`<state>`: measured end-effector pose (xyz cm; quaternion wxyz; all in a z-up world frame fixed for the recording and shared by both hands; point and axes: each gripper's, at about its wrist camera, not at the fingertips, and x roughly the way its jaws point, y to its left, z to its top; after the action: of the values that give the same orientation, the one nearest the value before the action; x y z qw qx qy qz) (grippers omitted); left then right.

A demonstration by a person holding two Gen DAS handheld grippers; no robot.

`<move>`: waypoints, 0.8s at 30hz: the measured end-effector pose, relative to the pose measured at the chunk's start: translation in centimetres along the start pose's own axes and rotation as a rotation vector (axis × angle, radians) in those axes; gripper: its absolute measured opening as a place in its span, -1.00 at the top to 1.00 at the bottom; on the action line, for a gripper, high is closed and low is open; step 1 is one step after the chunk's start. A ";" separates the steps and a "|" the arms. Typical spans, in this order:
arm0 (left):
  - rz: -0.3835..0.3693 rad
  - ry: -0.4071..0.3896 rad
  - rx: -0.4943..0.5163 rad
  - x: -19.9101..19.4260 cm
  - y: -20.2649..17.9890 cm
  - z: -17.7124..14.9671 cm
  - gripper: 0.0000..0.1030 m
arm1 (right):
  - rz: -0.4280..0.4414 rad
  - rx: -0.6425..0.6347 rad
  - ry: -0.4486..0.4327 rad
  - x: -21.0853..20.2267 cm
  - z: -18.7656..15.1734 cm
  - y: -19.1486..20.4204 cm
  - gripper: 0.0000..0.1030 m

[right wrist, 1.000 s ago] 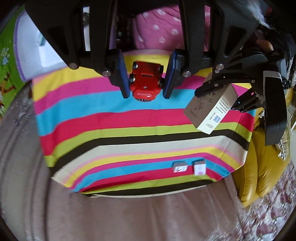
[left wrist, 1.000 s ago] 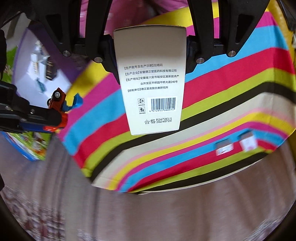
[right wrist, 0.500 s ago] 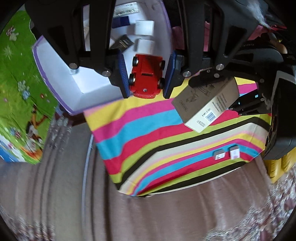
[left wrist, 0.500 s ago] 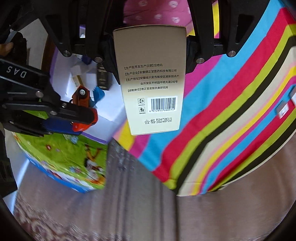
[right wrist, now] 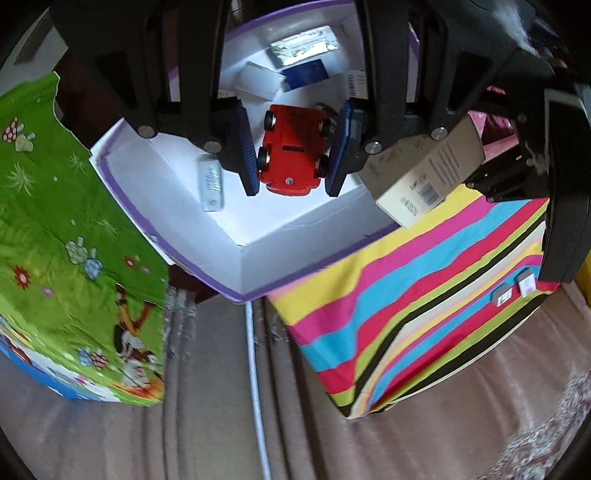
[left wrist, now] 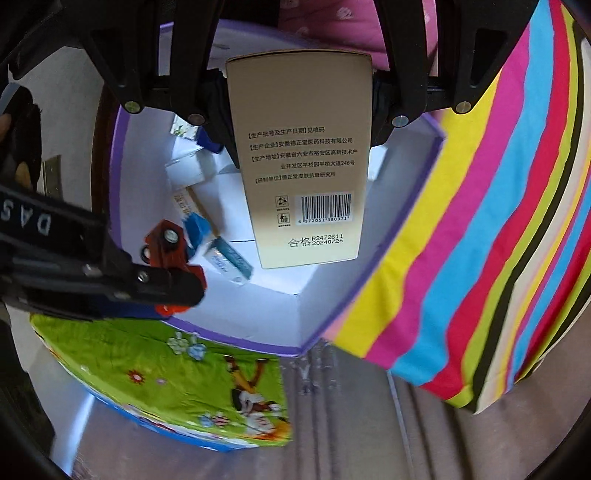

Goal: Organize rigid objects
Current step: 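Open both tools to drop the box and car into the storage box, then move both open tools back over the two boxes on the cloth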

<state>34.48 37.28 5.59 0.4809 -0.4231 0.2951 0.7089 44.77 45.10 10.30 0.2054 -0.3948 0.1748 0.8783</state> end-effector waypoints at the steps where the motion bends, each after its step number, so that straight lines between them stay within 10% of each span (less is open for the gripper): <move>1: -0.014 -0.007 -0.001 0.1 -0.1 0.1 -0.07 | -0.006 0.002 0.007 0.0 0.0 -0.1 0.20; 16: 0.038 -0.183 -0.311 -4.3 10.8 -4.0 -0.46 | -0.011 -0.041 -0.047 -1.7 3.7 3.4 -0.27; 24: 0.303 -0.304 -0.517 -8.9 21.8 -11.7 -0.63 | 0.129 -0.253 0.018 0.5 5.3 14.5 -0.54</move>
<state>19.48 15.88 8.26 0.2854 -0.3717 0.0900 0.8788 33.94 35.31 15.38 0.0955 -0.4134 0.0897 0.9011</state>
